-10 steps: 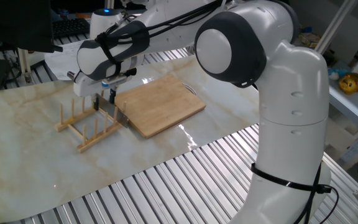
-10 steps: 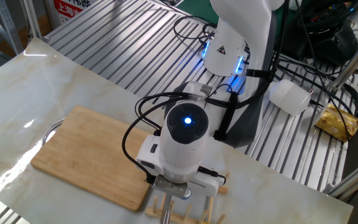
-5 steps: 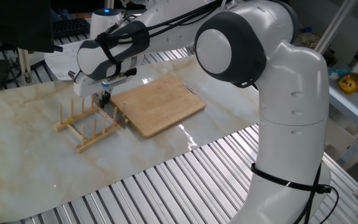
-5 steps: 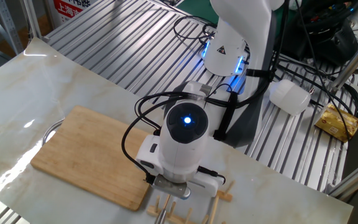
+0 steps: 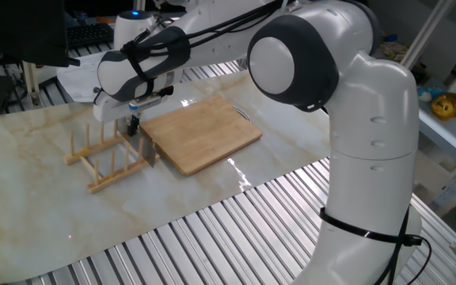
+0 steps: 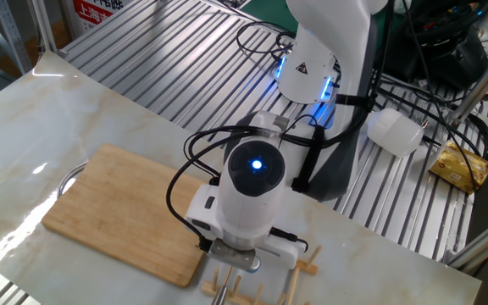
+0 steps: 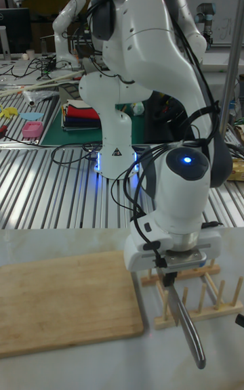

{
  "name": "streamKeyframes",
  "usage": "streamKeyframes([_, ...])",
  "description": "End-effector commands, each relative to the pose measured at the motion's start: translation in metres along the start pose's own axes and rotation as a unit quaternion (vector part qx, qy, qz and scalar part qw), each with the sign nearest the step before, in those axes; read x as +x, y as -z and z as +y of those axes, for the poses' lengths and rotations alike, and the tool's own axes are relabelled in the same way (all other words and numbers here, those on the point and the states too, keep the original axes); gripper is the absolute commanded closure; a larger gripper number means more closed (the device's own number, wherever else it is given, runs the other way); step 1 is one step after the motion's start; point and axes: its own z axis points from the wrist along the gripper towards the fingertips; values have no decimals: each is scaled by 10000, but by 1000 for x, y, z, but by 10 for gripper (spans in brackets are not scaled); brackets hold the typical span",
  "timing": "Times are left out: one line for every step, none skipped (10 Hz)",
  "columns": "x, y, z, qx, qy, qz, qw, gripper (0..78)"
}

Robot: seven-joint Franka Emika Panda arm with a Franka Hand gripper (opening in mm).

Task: Put the knife on the cutting board

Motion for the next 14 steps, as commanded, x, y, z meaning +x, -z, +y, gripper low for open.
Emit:
streamKeyframes([-3, 11, -1, 30, -43, -11, 10000, 765])
streamKeyframes([-4, 15, -3, 46, -48, -8, 10000, 765])
streamKeyframes([-4, 21, -4, 42, -79, -7, 10000, 765])
streamKeyframes([-3, 26, -5, 34, -126, -4, 9999, 765])
streamKeyframes([-2, 33, -6, 34, -166, 9, 9999, 765])
streamKeyframes([1, 39, -7, 31, -219, 13, 9998, 765])
streamKeyframes([2, 46, -8, 30, -257, 14, 9997, 765])
streamKeyframes([3, 51, -10, 26, -274, 17, 9996, 765])
streamKeyframes([3, 51, -10, 26, -274, 17, 9996, 765])
streamKeyframes([6, 63, -15, -5, -380, 1, 9993, 765])
streamKeyframes([7, 69, -17, 3, -418, 0, 9991, 765])
streamKeyframes([8, 72, -18, 4, -426, 3, 9991, 765])
streamKeyframes([9, 81, -22, 1, -465, 10, 9989, 765])
streamKeyframes([8, 85, -25, -1, -477, 12, 9989, 765])
